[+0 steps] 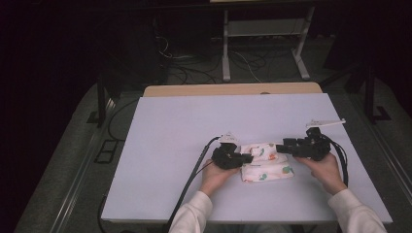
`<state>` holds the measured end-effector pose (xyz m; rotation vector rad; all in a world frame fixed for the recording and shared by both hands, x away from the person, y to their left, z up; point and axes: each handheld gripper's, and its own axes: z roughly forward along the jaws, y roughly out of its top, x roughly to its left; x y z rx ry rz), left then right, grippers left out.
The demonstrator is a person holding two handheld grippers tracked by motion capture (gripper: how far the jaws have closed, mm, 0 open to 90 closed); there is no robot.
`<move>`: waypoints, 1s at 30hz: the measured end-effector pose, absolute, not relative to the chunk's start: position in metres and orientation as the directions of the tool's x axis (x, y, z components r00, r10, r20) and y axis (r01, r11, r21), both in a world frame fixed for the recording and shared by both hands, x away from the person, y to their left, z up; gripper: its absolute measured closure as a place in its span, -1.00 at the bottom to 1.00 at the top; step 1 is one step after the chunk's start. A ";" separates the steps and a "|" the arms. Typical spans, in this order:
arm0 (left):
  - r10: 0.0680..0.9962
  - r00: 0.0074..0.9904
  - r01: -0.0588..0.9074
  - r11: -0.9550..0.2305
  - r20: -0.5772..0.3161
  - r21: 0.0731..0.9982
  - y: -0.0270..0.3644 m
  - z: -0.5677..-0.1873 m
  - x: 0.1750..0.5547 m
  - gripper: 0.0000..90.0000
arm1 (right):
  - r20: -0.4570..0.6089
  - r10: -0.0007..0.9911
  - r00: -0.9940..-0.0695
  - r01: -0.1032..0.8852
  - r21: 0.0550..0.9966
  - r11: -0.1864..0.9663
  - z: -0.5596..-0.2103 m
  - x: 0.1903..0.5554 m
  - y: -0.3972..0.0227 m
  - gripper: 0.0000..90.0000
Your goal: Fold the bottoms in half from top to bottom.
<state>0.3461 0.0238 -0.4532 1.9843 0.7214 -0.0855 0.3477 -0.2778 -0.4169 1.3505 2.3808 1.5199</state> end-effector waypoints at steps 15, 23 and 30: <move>0.448 0.824 0.515 -0.335 -0.348 0.789 0.021 -0.455 0.345 0.91 | 0.402 0.651 -0.644 0.677 0.695 0.241 -0.411 0.379 -0.243 0.97; 0.443 0.825 0.514 -0.333 -0.350 0.791 0.020 -0.456 0.344 0.91 | 0.357 0.668 -0.653 0.702 0.618 0.355 -0.420 0.399 -0.219 0.97; 0.440 0.827 0.513 -0.336 -0.350 0.790 0.020 -0.456 0.345 0.91 | 0.373 0.690 -0.621 0.747 0.548 0.376 -0.428 0.410 -0.217 0.97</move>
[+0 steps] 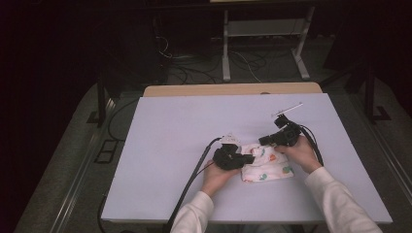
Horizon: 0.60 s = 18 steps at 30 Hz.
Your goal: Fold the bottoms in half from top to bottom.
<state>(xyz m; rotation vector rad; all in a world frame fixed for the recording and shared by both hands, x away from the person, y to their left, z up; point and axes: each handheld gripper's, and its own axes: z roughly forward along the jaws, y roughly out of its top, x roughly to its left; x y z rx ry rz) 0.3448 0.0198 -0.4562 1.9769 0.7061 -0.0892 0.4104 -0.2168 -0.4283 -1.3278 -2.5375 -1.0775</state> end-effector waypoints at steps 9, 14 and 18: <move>0.438 0.830 0.511 -0.345 -0.347 0.788 0.018 -0.457 0.344 0.87 | 0.405 0.692 -0.597 0.781 0.488 0.389 -0.432 0.423 -0.214 0.96; 0.429 0.837 0.500 -0.349 -0.339 0.793 0.018 -0.457 0.342 0.73 | 0.421 0.678 -0.603 0.789 0.443 0.427 -0.436 0.427 -0.209 0.97; 0.424 0.835 0.504 -0.338 -0.350 0.795 0.018 -0.457 0.342 0.50 | 0.430 0.673 -0.602 0.792 0.432 0.432 -0.433 0.423 -0.210 0.97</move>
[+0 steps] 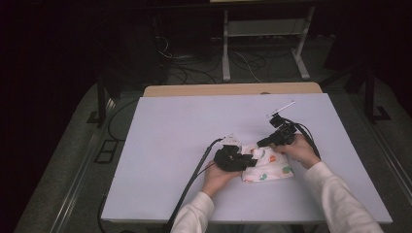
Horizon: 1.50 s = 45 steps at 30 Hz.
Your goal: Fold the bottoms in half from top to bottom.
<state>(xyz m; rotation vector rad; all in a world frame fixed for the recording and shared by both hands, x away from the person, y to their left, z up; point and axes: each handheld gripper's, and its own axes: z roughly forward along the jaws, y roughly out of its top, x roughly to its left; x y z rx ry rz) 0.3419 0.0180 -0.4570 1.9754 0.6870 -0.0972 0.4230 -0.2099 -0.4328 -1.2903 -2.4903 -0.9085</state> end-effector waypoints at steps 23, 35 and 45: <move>0.545 0.757 0.521 -0.172 -0.360 0.836 0.045 -0.442 0.345 -0.45 | 0.479 0.618 -0.624 0.775 0.480 0.411 -0.411 0.374 -0.231 0.96; 0.556 0.739 0.544 -0.157 -0.381 0.825 0.045 -0.443 0.347 -0.55 | 0.479 0.530 -0.700 0.713 0.520 0.471 -0.425 0.332 -0.236 0.85; 0.559 0.736 0.552 -0.168 -0.382 0.817 0.043 -0.441 0.353 -0.65 | 0.411 0.511 -0.755 0.649 0.578 0.495 -0.442 0.324 -0.239 0.84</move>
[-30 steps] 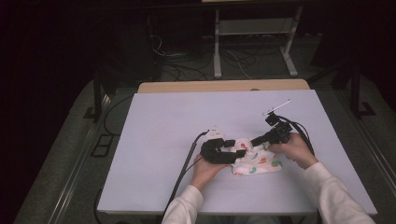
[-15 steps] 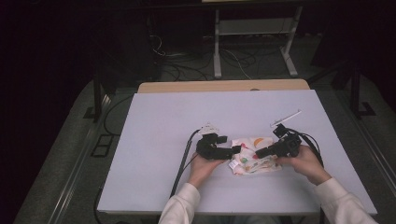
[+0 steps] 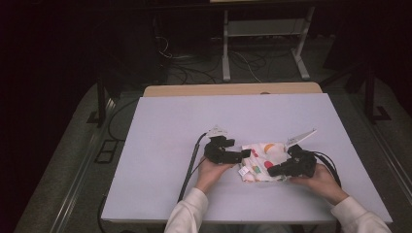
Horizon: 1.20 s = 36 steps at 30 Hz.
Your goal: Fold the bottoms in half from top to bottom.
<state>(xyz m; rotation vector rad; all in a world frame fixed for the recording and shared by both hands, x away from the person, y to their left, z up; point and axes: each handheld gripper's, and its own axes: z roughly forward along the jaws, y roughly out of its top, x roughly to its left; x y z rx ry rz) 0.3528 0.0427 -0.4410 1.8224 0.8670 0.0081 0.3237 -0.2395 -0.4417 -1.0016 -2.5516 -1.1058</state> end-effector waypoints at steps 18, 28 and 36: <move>0.549 0.757 0.535 -0.208 -0.355 0.819 0.039 -0.434 0.357 -0.68 | 0.380 0.526 -0.761 0.626 0.644 0.440 -0.436 0.318 -0.249 -0.04; 0.556 0.762 0.526 -0.230 -0.333 0.819 0.039 -0.424 0.361 -0.73 | 0.376 0.550 -0.746 0.623 0.686 0.375 -0.420 0.322 -0.259 -0.57; 0.554 0.775 0.521 -0.289 -0.304 0.803 0.034 -0.418 0.364 -0.93 | 0.384 0.558 -0.736 0.619 0.715 0.325 -0.412 0.329 -0.269 -0.70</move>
